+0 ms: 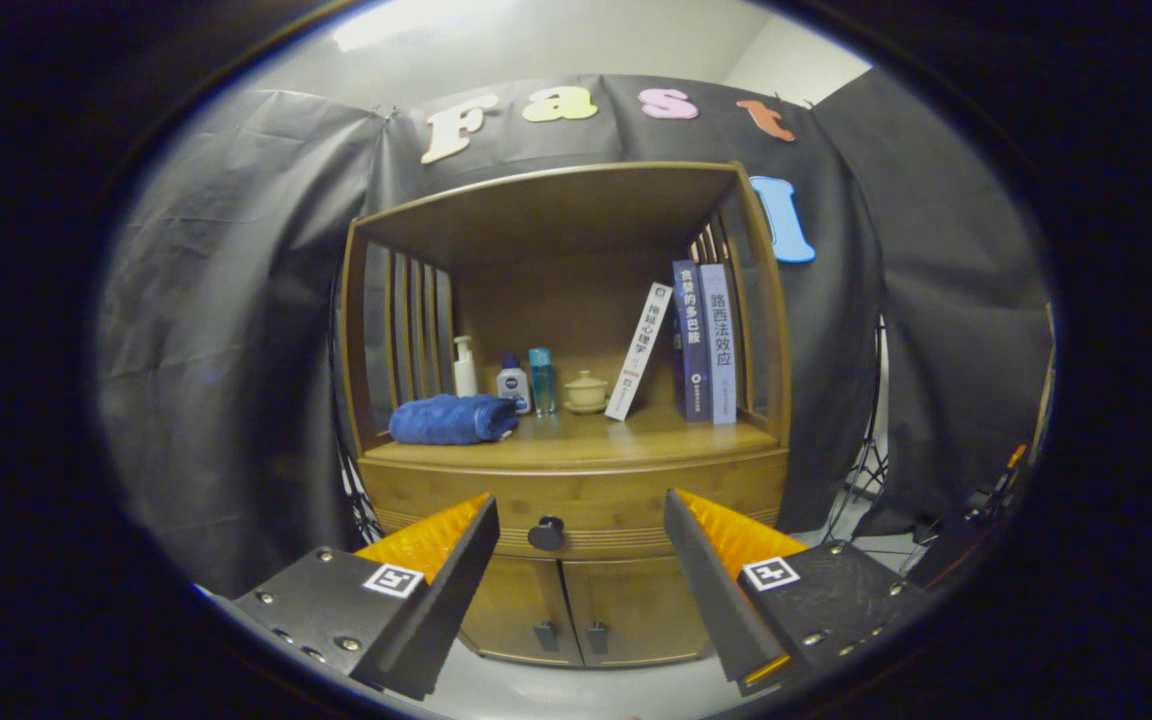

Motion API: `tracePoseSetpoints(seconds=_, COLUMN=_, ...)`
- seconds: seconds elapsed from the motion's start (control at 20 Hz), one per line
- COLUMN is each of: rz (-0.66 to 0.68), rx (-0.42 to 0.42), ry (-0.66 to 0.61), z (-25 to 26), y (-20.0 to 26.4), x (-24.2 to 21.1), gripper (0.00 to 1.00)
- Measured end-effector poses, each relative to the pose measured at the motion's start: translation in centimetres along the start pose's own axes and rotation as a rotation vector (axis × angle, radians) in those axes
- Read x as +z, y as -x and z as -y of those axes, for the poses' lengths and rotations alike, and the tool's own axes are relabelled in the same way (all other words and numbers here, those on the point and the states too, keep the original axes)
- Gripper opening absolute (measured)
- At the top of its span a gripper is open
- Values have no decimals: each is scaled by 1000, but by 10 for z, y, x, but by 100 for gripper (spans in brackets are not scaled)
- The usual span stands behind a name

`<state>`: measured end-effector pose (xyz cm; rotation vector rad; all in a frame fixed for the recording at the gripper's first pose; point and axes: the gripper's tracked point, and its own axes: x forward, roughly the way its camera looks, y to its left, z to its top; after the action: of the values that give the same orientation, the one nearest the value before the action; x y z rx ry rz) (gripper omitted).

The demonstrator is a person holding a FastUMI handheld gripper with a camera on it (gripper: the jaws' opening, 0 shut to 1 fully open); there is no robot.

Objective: Pull open the drawer, take out the items inside it, and place them on the countertop above the cabinet.

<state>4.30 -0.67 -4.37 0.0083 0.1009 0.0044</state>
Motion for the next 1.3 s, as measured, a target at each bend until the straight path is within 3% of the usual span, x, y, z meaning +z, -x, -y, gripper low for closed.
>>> tracePoseSetpoints(seconds=0.4, rz=-36, rx=-18, ry=23, z=-21, y=-53, x=-24, gripper=100)
tracePoseSetpoints(seconds=0.7, rz=-149, rx=10, ry=14, z=-53, y=-118, x=-82, gripper=100)
tracePoseSetpoints(seconds=0.95, rz=-256, rx=-36, ry=53, z=-52, y=-154, x=-136, gripper=100)
tracePoseSetpoints(seconds=1.1, rz=-205, rx=-66, ry=3, z=-47, y=-168, x=-129, gripper=100)
tracePoseSetpoints(seconds=1.3, rz=-197, rx=-102, ry=49, z=-37, y=-177, x=-136, gripper=56)
